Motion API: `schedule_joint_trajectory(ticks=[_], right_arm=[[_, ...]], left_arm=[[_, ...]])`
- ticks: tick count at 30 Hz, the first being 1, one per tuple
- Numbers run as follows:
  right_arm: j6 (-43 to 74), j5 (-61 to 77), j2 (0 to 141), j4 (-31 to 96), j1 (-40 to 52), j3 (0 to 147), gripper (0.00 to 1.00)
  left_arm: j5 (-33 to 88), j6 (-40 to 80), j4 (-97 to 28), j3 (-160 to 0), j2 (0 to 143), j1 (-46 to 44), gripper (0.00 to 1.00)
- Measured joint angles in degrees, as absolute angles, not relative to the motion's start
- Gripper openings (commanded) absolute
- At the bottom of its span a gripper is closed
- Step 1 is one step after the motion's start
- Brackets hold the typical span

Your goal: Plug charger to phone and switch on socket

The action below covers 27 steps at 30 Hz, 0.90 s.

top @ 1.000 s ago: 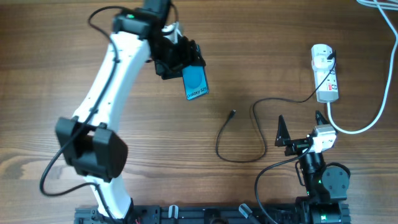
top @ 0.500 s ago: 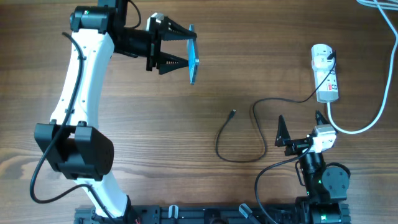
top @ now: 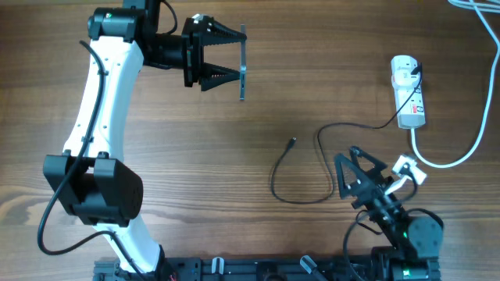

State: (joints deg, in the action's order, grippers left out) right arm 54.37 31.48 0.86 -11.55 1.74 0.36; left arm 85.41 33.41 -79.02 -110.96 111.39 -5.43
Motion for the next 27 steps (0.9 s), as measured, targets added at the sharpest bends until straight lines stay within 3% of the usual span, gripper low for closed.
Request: schedule_joint_trajectory(ticks=[2, 4, 8, 13, 20, 23, 27], right_arm=[[58.28, 35.94, 0.91, -19.0, 1.74, 1.3, 1.0], [58.67, 38.59, 2.42, -14.5, 1.74, 5.1, 1.0], [50.0, 41.34, 12.6, 9.67, 1.89, 21.34, 0.99], [30.55, 37.19, 38.96, 45.98, 2.0, 51.31, 1.0], [25.06, 40.47, 56.73, 49.19, 4.93, 57.91, 0.99], [24.51, 31.88, 60.73, 54.39, 12.71, 59.48, 1.0], [26.85, 18.7, 66.76, 57.54, 25.52, 72.36, 0.99]], left_arm=[[85.32, 34.13, -77.1, -110.96, 111.39, -5.43, 0.68], [84.44, 36.36, -75.55, -110.96, 111.39, -5.43, 0.68], [81.32, 40.12, -72.88, -110.96, 111.39, -5.43, 0.69], [71.79, 46.92, -67.99, -110.96, 111.39, -5.43, 0.69], [66.65, 49.45, -66.98, -110.96, 111.44, -5.43, 0.69], [65.47, 49.67, -66.98, -110.96, 111.83, -5.45, 0.69], [64.03, 49.71, -66.94, -110.96, 114.17, -6.39, 0.69]])
